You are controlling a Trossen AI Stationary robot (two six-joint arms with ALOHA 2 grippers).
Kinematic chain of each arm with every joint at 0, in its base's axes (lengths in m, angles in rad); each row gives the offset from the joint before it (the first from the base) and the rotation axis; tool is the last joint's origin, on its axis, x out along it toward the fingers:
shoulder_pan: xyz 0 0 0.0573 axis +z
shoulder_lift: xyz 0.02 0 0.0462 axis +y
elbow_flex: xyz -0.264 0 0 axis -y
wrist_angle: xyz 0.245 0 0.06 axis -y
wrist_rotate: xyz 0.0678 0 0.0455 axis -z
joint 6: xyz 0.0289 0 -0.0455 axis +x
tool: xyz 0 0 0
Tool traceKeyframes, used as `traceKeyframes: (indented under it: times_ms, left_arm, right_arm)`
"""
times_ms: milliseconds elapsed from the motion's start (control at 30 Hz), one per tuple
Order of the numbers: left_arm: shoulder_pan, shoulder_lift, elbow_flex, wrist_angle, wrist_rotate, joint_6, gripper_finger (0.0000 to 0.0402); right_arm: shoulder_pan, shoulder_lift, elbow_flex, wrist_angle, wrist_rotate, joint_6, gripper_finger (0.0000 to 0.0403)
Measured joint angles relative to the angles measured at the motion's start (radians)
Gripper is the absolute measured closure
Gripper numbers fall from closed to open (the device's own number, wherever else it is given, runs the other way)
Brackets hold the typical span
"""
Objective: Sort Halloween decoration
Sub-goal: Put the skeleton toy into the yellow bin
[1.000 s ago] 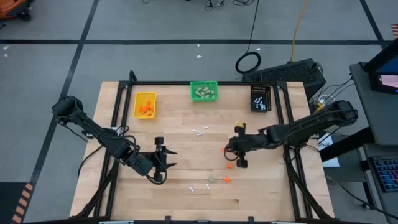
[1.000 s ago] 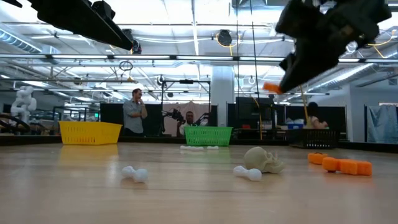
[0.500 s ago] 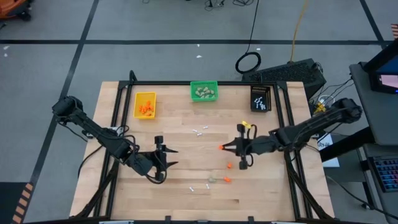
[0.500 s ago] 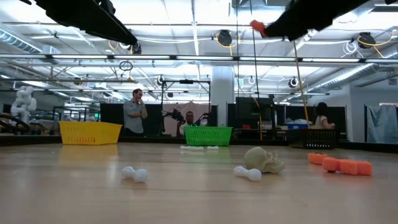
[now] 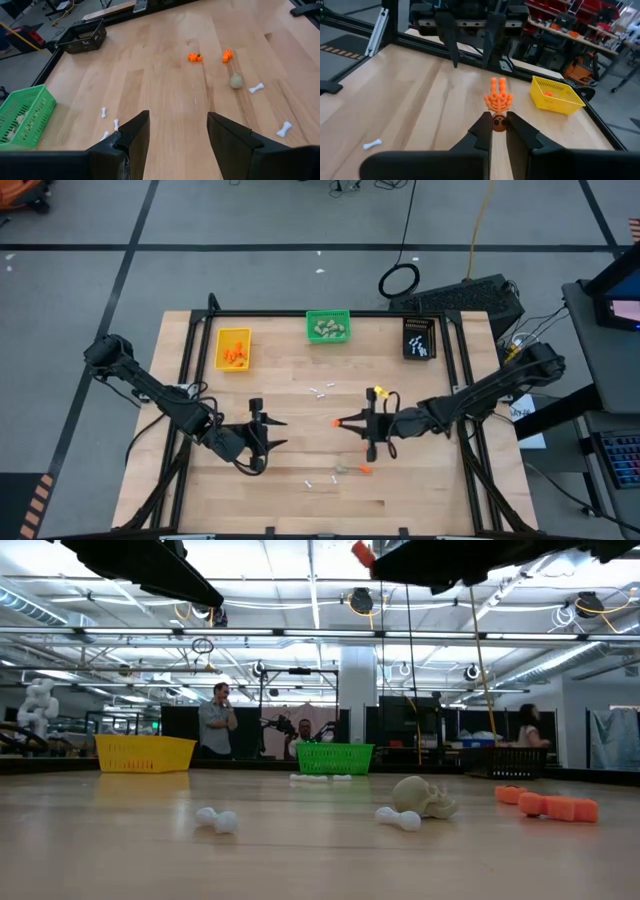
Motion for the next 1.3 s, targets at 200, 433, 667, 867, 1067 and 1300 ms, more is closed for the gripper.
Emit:
traceKeyframes:
  times_ms: [200, 433, 667, 867, 1067, 1300]
  left_arm:
    - [0.0, 0.0, 0.0, 0.0, 0.0, 0.0, 0.0207]
    - [0.0, 0.0, 0.0, -0.001, 0.0, -0.001, 0.0207]
    - [0.0, 0.0, 0.0, 0.0, 0.0, -0.001, 0.0207]
    - [0.0, 0.0, 0.0, 0.007, 0.0, 0.0, 0.0207]
    - [0.0, 0.0, 0.0, 0.007, 0.0, 0.0, 0.0207]
    - [0.0, 0.0, 0.0, 0.007, 0.0, 0.0, 0.0207]
  right_arm:
    - [-0.001, 0.095, 0.0, 0.123, -0.002, -0.046, 0.0383]
    - [0.001, 0.093, 0.0, 0.154, -0.003, -0.089, 0.0383]
    - [0.006, 0.061, 0.0, 0.153, -0.003, -0.137, 0.0383]
    - [0.006, 0.057, 0.0, 0.148, -0.003, -0.162, 0.0383]
    - [0.006, 0.057, 0.0, 0.146, -0.003, -0.185, 0.0383]
    - [0.006, 0.057, 0.0, 0.143, -0.003, -0.206, 0.0383]
